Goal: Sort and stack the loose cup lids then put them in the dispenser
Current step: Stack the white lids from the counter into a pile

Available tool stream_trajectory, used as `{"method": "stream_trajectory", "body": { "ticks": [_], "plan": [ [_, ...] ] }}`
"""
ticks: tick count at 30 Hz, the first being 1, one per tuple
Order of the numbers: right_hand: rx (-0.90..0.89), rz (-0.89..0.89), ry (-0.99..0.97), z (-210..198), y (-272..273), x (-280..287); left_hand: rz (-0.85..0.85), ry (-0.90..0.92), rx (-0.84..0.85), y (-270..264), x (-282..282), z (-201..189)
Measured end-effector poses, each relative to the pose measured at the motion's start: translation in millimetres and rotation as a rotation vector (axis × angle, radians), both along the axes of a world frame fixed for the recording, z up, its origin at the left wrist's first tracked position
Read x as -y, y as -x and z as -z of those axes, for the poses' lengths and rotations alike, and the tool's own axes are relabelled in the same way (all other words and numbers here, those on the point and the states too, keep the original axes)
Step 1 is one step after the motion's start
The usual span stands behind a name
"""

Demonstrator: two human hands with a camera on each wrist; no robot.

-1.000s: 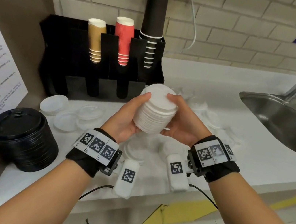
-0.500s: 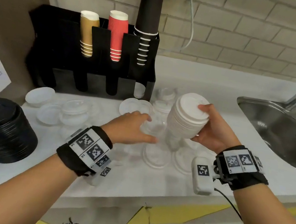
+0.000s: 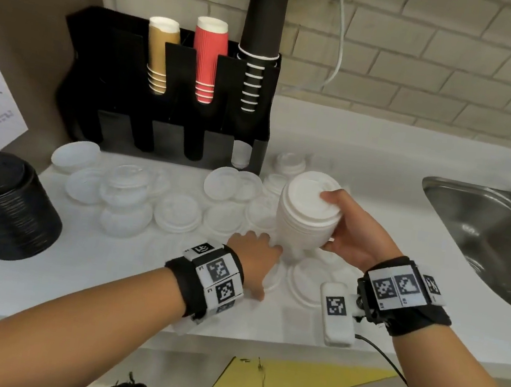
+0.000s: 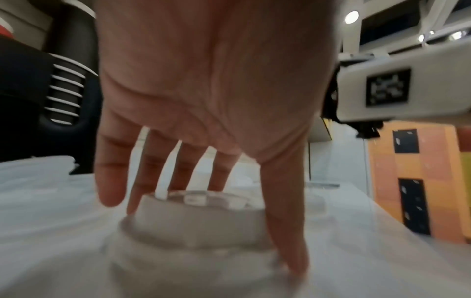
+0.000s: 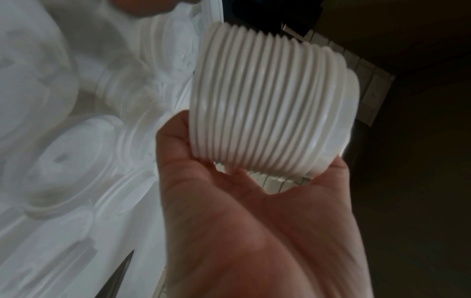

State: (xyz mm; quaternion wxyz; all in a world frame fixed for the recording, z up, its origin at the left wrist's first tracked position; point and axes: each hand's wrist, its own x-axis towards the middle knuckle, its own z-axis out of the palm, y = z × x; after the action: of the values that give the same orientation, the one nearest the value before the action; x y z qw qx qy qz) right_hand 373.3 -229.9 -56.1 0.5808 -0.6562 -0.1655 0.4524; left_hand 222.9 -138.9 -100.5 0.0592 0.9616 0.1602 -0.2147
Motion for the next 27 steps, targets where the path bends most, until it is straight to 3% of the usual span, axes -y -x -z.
{"method": "stream_trajectory", "body": {
  "ticks": [5,11,16,21,27],
  "plan": [
    [0.066,0.013,0.022,-4,-8,4,-0.178,0.095,0.170,30,-42,-44],
    [0.138,-0.394,0.213,11,27,-22,-0.382,0.275,0.412,78,-101,-85],
    [0.056,-0.543,0.297,26,47,-41,-0.414,0.476,0.529,105,-116,-81],
    [0.051,-0.492,0.272,26,50,-45,-0.361,0.560,0.653,95,-100,-70],
    [0.268,-0.556,0.350,17,47,-38,-0.299,0.551,0.694,75,-77,-45]
  ]
}}
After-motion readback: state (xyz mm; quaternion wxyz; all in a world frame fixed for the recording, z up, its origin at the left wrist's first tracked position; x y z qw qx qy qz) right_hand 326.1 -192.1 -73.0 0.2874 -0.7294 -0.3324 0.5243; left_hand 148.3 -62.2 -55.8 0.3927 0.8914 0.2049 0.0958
